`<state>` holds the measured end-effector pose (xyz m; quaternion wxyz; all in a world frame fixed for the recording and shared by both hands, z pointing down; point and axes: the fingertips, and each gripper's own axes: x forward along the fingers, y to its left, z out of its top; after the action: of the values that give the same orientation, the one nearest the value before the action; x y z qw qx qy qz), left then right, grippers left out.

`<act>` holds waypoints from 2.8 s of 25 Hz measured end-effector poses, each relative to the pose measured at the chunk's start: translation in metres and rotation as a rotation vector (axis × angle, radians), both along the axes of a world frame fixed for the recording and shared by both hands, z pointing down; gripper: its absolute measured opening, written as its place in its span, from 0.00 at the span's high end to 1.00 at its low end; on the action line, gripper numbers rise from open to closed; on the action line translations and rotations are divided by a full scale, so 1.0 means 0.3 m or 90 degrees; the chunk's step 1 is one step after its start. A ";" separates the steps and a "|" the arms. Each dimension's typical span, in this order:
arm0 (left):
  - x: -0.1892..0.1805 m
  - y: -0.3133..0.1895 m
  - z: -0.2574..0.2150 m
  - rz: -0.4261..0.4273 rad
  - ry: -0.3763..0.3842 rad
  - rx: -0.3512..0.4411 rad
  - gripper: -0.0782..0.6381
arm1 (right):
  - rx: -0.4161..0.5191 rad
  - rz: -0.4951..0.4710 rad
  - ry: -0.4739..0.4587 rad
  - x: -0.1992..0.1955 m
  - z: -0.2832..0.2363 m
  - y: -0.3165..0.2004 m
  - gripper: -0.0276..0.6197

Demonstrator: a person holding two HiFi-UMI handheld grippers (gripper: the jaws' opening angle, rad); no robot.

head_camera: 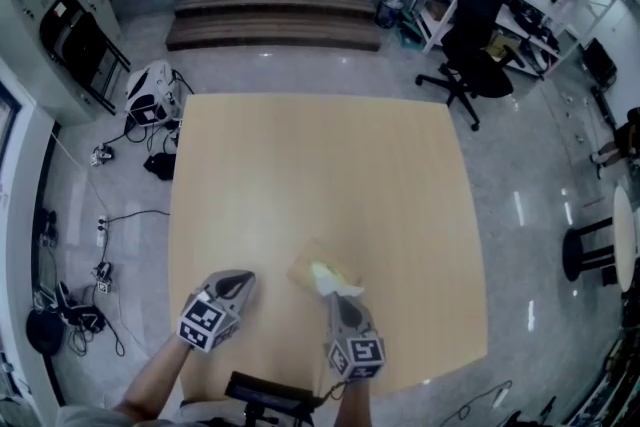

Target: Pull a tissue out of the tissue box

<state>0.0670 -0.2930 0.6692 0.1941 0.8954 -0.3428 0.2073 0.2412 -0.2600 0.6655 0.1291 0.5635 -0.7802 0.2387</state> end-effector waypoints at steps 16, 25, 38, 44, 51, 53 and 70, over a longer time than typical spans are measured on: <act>-0.065 0.002 -0.067 -0.035 0.012 0.045 0.88 | 0.029 -0.017 0.032 -0.026 -0.067 -0.011 0.94; -0.079 0.020 -0.095 -0.043 0.017 0.050 0.88 | 0.058 -0.009 0.027 -0.013 -0.133 -0.018 0.94; -0.092 0.041 -0.149 -0.054 0.046 0.092 0.88 | 0.147 0.025 0.004 0.044 -0.318 -0.017 0.94; -0.090 0.063 -0.187 -0.051 0.059 0.112 0.88 | 0.194 0.035 0.016 0.048 -0.437 0.001 0.94; -0.123 0.084 -0.242 -0.045 0.070 0.140 0.88 | 0.233 0.051 0.019 0.019 -0.533 0.055 0.94; -0.133 0.087 -0.251 -0.045 0.074 0.149 0.88 | 0.244 0.055 0.026 0.013 -0.552 0.078 0.94; -0.174 0.211 -0.348 -0.009 0.092 0.189 0.88 | 0.266 0.104 0.038 -0.041 -0.583 0.320 0.94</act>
<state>0.0149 -0.2297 0.5649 0.0853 0.9244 -0.3613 0.0878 0.2290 -0.1641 0.4906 0.0127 0.6462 -0.7604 0.0646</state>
